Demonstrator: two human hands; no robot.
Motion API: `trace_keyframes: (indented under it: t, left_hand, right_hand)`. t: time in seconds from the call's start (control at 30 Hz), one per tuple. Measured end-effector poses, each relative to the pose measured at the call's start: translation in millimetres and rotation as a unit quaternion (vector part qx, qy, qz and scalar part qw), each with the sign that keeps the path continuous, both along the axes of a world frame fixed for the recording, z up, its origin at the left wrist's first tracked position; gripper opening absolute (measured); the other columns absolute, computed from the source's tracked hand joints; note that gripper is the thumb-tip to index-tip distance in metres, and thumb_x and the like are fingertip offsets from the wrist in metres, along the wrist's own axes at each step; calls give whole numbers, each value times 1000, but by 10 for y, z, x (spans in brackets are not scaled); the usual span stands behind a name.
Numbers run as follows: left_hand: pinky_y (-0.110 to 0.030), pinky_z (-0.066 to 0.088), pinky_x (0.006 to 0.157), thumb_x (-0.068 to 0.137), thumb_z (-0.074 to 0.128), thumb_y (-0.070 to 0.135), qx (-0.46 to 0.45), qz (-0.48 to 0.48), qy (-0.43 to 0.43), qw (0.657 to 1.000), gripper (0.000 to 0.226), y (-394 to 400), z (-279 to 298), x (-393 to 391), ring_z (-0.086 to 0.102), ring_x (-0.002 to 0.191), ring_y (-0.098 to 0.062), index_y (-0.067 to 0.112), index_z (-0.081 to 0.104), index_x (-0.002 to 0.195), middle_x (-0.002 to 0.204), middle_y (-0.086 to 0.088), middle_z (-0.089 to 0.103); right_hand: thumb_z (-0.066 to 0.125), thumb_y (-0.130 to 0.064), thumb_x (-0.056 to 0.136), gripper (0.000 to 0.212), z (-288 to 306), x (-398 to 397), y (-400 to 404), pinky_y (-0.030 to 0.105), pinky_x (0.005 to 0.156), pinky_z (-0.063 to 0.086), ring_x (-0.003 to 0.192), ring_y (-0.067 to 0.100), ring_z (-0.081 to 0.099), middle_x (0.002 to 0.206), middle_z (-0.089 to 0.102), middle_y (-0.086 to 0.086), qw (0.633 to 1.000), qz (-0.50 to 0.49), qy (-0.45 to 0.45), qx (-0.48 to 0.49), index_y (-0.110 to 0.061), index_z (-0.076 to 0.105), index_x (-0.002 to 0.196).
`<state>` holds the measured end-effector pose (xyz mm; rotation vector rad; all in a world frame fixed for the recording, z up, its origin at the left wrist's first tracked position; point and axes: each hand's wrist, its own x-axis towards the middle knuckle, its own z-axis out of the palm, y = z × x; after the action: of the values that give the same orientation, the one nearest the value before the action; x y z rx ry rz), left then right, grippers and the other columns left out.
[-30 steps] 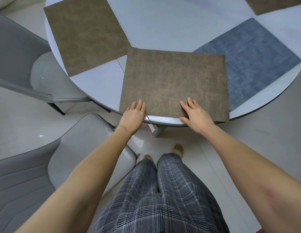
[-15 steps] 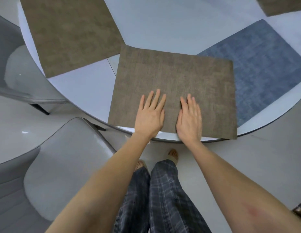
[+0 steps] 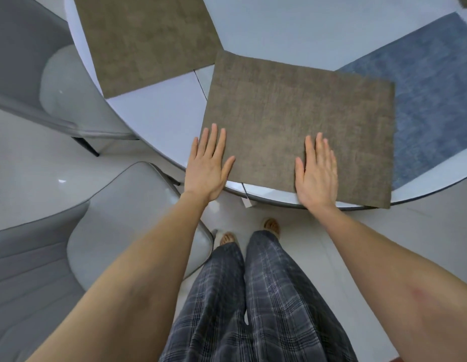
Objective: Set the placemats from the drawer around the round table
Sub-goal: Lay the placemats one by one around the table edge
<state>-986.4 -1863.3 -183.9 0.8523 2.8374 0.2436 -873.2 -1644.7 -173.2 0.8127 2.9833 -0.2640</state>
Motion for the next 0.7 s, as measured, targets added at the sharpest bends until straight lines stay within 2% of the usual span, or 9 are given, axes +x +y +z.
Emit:
trace_keyframes:
  t: [0.1,0.17,0.23,0.33,0.4,0.47,0.57,0.63,0.7]
  left_hand:
    - [-45,18,118,100,30,43,7,-9,43,999,59,6,44,-97,36,136,-33,9,30,149,150,-15,37]
    - [-43,32,106,98,37,41,-11,-37,110,993,51,71,85,-249,52,107,-33,7,50,133,121,-16,55]
    - [-38,34,88,94,42,36,-10,-55,174,983,35,151,138,-404,52,82,-29,9,60,107,94,-11,56]
    - [-36,32,79,90,46,26,-8,-63,197,978,19,212,219,-631,54,73,-29,11,58,92,85,-8,54]
    - [-36,32,81,91,44,24,22,-55,181,982,22,285,207,-814,57,81,-29,12,60,98,92,-9,58]
    - [-36,35,94,92,40,25,68,-74,120,988,37,474,173,-1034,56,105,-31,8,59,120,117,-12,60]
    - [-38,12,120,96,18,42,26,-111,29,993,65,814,85,-1356,23,146,-26,7,29,150,157,-11,27]
    - [-38,-1,122,94,11,52,-5,-80,13,997,72,948,44,-1506,4,149,-24,12,14,154,161,-12,7]
    - [-38,-3,122,95,18,58,-9,-21,13,1000,74,1009,1,-1595,-4,149,-26,15,7,155,161,-16,-3]
  right_hand:
    - [39,-31,99,47,103,-128,2,44,112,26,136,33,35,149,37,18,999,-12,23,21,-8,41,140]
    - [42,-28,96,40,203,-364,20,45,106,32,125,34,44,138,47,17,999,-17,42,29,-7,50,128]
    - [42,-26,97,39,256,-713,45,44,108,29,129,33,41,141,45,16,998,12,56,6,-7,49,129]
    - [39,-24,98,46,209,-1316,47,41,117,17,143,30,25,153,29,15,994,79,60,-34,-5,39,141]
    - [34,-27,100,52,95,-1587,37,39,120,10,147,26,15,158,19,13,993,104,44,-27,-6,29,147]
    - [28,-31,101,56,-17,-1693,47,38,121,7,148,24,12,159,14,11,994,107,29,-9,-7,22,150]
    - [25,-33,101,56,-92,-1703,59,38,121,9,147,23,14,159,16,11,993,109,33,13,-7,20,151]
    - [24,-33,101,56,-91,-1697,56,38,121,9,147,22,14,159,16,11,993,110,29,16,-8,19,151]
    - [26,-32,101,56,-87,-1700,62,39,121,10,147,23,14,159,16,11,993,111,28,15,-8,20,151]
